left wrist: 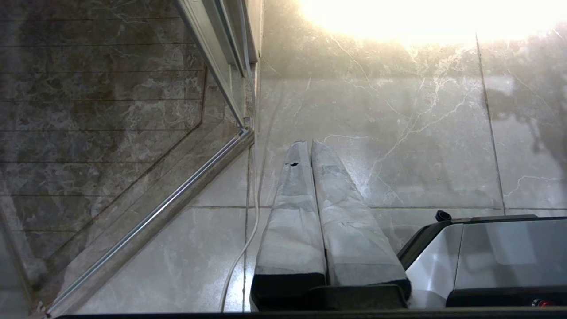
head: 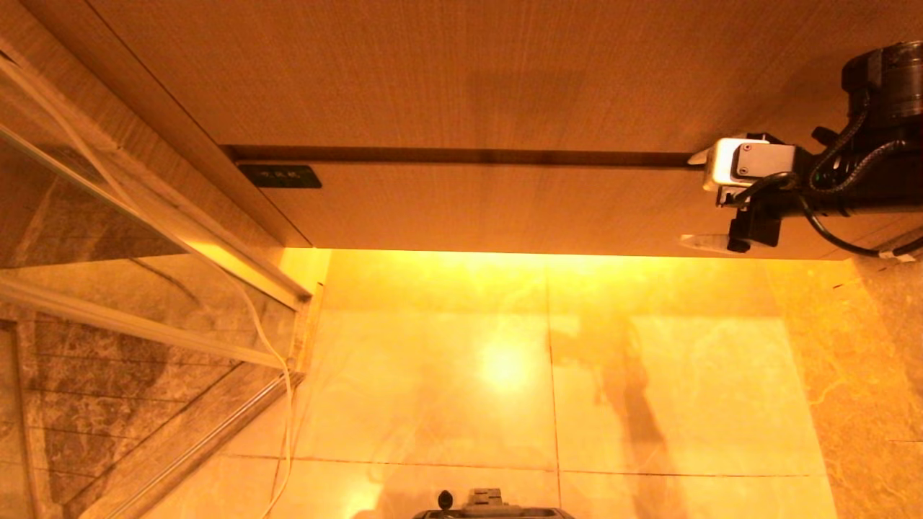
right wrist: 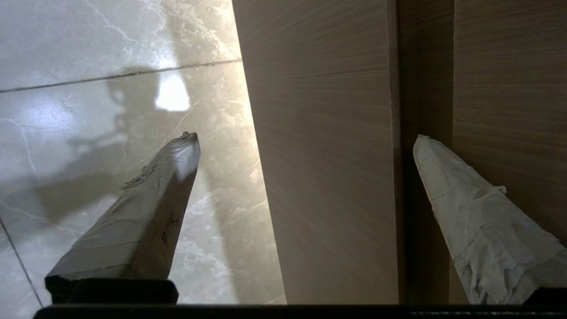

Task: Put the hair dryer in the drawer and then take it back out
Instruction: Pull open the drawer

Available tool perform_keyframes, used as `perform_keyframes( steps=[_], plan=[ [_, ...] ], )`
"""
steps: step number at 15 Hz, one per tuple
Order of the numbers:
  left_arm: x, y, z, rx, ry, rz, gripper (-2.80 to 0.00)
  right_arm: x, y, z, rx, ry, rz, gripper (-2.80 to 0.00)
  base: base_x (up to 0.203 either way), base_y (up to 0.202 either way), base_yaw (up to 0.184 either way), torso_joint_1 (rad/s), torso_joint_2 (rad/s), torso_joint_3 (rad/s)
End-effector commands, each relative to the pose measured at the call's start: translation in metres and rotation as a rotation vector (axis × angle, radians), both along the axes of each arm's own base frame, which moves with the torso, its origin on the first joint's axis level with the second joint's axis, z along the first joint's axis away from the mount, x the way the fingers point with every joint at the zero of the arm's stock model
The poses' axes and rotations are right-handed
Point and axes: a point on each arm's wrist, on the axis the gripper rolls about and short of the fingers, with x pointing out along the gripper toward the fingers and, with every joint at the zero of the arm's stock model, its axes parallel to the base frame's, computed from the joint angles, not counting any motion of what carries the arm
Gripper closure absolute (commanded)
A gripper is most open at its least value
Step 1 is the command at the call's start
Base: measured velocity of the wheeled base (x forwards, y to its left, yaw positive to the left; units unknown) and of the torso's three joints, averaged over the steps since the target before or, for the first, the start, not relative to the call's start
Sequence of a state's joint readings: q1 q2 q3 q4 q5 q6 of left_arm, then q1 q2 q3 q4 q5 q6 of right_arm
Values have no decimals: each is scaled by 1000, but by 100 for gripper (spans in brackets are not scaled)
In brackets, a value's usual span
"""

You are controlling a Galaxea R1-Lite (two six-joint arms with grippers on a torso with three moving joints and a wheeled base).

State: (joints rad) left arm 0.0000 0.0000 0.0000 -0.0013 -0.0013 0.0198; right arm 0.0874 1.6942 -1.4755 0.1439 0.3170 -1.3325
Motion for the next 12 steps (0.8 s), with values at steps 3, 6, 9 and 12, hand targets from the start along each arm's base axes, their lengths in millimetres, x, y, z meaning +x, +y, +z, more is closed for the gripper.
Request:
perform_keyframes(
  steps=[3, 6, 9, 12],
  plan=[
    [0, 0, 0, 0, 1, 0, 0, 17, 2, -5, 6, 11, 4, -280, 0, 0, 0, 0, 0, 0],
    [0, 0, 0, 0, 1, 0, 0, 25, 2, -5, 17, -7, 0, -280, 0, 0, 0, 0, 0, 0],
    [0, 0, 0, 0, 1, 0, 0, 27, 3, -3, 44, -22, -11, -280, 0, 0, 0, 0, 0, 0],
    [0, 0, 0, 0, 1, 0, 0, 27, 4, -1, 67, -28, -13, -280, 0, 0, 0, 0, 0, 0]
  ],
)
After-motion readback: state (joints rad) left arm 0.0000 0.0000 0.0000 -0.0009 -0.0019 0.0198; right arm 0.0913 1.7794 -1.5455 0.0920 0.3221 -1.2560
